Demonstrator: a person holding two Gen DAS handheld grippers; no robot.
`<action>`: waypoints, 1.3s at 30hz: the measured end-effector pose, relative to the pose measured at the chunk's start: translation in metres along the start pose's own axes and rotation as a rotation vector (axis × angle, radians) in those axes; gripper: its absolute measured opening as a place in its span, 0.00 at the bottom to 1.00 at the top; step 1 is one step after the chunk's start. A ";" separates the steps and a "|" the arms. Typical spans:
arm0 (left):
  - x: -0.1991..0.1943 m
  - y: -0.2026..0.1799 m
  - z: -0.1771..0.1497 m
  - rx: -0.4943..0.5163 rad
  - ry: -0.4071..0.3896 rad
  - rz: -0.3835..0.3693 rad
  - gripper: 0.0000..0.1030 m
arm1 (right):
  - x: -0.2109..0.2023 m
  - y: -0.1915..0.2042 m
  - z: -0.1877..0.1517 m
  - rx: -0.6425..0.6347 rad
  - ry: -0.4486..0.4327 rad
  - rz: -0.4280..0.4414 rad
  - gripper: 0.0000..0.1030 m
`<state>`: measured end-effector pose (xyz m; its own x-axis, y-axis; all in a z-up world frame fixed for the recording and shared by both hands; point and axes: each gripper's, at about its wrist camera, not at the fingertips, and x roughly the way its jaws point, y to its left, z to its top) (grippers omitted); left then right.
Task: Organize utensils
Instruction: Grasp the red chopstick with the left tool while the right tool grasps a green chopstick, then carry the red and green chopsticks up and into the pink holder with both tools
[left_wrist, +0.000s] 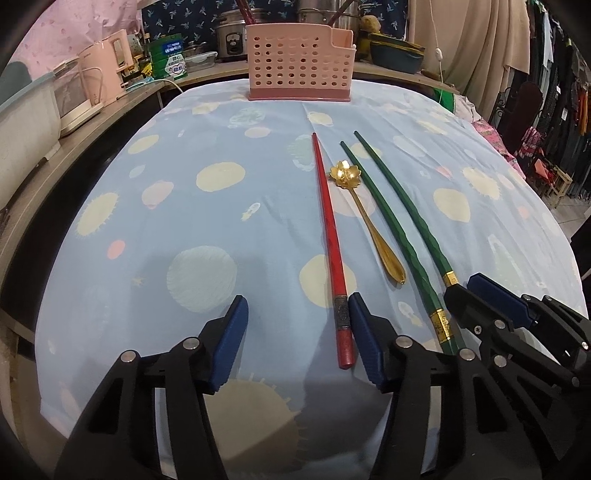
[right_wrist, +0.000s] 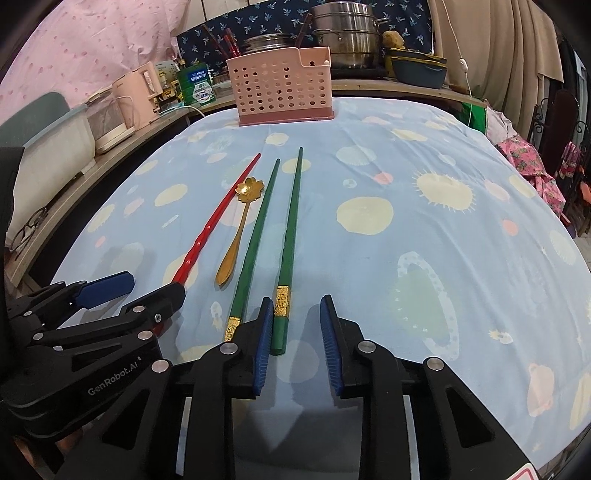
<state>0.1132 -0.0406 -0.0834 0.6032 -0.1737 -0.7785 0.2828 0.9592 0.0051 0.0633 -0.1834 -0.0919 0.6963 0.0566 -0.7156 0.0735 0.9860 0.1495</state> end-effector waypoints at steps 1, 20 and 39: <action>0.000 0.000 0.000 -0.002 0.000 -0.005 0.48 | 0.000 0.000 0.000 -0.001 0.000 0.001 0.20; -0.005 0.007 0.000 -0.055 0.026 -0.129 0.07 | -0.004 -0.003 -0.001 0.022 0.002 0.028 0.08; -0.029 0.011 0.013 -0.090 0.025 -0.155 0.07 | -0.025 -0.013 0.011 0.077 -0.040 0.072 0.08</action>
<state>0.1080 -0.0281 -0.0528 0.5388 -0.3165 -0.7807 0.3027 0.9376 -0.1712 0.0532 -0.1990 -0.0684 0.7293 0.1195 -0.6737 0.0759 0.9644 0.2532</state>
